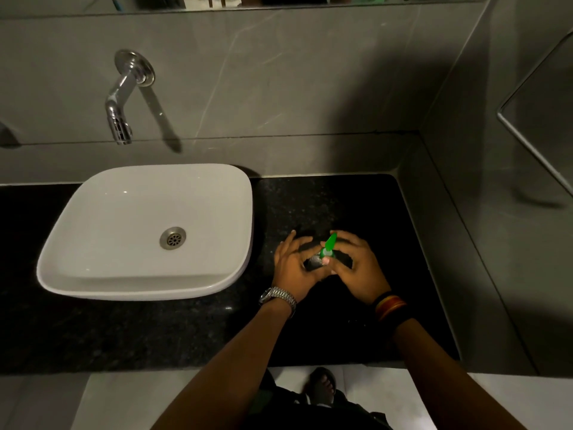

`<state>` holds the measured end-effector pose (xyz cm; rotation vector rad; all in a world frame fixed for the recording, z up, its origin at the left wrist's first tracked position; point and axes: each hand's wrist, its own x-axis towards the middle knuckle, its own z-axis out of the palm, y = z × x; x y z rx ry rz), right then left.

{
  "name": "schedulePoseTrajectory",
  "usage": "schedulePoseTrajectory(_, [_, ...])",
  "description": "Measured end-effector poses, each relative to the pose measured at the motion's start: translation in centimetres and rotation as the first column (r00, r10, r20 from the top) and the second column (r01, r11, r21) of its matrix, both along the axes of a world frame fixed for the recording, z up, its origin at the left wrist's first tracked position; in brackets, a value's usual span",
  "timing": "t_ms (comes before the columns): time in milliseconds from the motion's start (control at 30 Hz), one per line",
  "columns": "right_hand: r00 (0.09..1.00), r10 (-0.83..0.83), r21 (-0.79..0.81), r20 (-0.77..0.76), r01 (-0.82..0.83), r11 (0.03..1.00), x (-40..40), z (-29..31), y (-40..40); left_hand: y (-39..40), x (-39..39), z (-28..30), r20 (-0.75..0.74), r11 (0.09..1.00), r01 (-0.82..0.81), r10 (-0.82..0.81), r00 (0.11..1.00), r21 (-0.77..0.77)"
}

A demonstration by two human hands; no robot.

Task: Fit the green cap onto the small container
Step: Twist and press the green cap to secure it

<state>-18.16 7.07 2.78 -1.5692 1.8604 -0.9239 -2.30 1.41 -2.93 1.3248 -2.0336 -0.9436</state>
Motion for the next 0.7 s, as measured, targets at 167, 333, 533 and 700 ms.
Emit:
schedulePoseTrajectory(167, [0.982,-0.174,0.046,-0.074,0.177,0.983,0.8,-0.2,-0.5,0.0,0.1,-0.3,-0.023,1.000,-0.004,0.004,1.000,0.010])
schedulePoseTrajectory(333, [0.993,-0.023,0.027,0.116,0.020,0.999,-0.3,-0.7,0.3,0.0,-0.1,-0.7,-0.011,1.000,-0.010,0.010,1.000,-0.008])
schedulePoseTrajectory(533, [0.997,-0.066,-0.031,-0.047,0.064,0.997,0.3,-1.4,-0.4,0.2,-0.3,-0.6,-0.004,0.999,-0.037,0.037,0.999,-0.034])
schedulePoseTrajectory(700, [0.964,-0.178,-0.098,-0.197,0.161,0.982,1.7,-1.8,-0.1,0.9,-0.9,-0.5,0.018,0.992,-0.104,0.105,0.994,-0.066])
